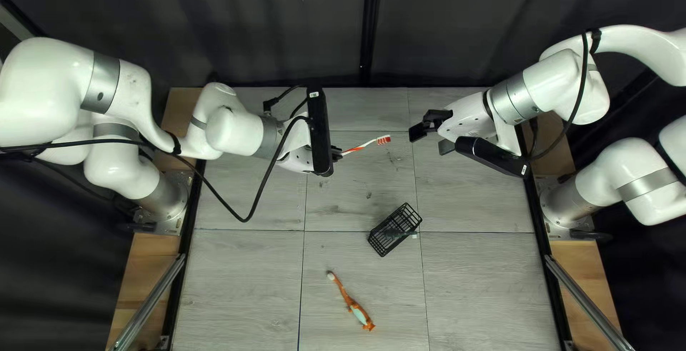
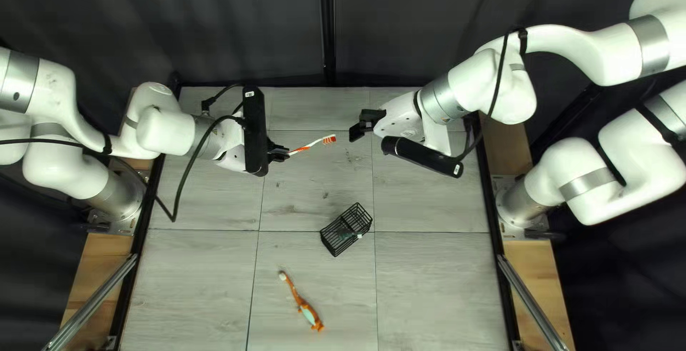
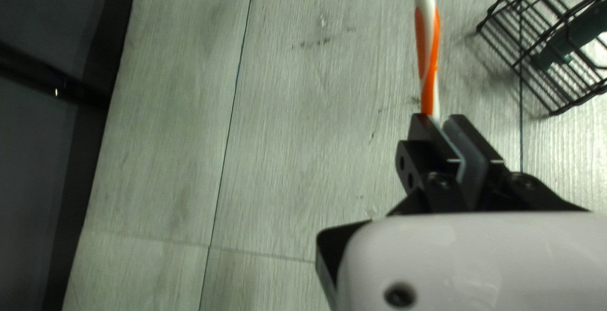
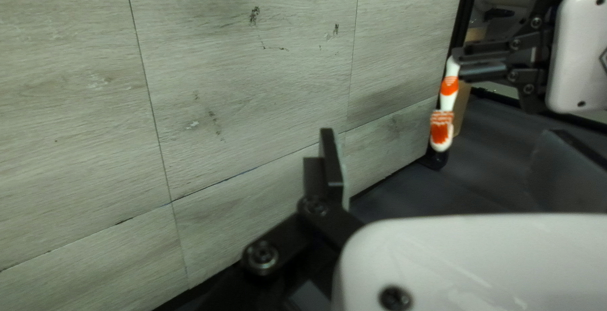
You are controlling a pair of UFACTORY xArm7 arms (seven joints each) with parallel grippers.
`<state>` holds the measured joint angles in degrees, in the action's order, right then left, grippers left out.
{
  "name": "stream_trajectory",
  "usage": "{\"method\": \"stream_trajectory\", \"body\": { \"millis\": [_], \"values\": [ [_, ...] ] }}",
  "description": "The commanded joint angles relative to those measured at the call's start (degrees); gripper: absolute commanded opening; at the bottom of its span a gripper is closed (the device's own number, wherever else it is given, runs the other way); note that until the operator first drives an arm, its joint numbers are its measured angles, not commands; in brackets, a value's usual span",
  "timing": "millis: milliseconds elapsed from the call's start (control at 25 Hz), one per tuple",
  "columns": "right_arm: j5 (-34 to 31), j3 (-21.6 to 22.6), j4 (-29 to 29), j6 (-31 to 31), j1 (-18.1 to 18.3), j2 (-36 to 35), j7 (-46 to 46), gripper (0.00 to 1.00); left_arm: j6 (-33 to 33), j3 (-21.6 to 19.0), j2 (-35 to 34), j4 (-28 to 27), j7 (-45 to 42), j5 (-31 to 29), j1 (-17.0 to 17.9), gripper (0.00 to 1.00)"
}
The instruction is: Pick up toothbrushes and insert them into a toothbrush holder
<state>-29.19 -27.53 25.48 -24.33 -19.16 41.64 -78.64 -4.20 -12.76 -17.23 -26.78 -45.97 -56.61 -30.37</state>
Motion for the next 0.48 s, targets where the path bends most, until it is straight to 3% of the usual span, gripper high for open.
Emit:
{"method": "stream_trajectory", "body": {
  "millis": [40, 200, 360, 480],
  "values": [
    [-2.3, 1.4, -1.2, 2.5, 2.1, -0.4, 1.1, 1.00, -8.1, -15.2, 0.8, -0.1, 1.0, 1.0, -15.9, 0.00],
    [-4.5, 3.7, -1.4, 4.2, 4.4, -1.2, 2.9, 1.00, -9.9, -17.5, 2.0, -0.4, 3.2, 2.7, -18.7, 0.00],
    [-5.8, 6.1, -1.4, 4.8, 5.7, -2.2, 5.1, 1.00, -6.6, -12.9, 2.0, -1.2, 1.7, 0.9, -13.1, 0.00],
    [-6.1, 7.7, -1.3, 4.1, 6.3, -2.1, 6.4, 1.00, -3.5, -12.5, 1.6, -1.9, 1.9, 2.1, -10.8, 0.00]
  ]
}}
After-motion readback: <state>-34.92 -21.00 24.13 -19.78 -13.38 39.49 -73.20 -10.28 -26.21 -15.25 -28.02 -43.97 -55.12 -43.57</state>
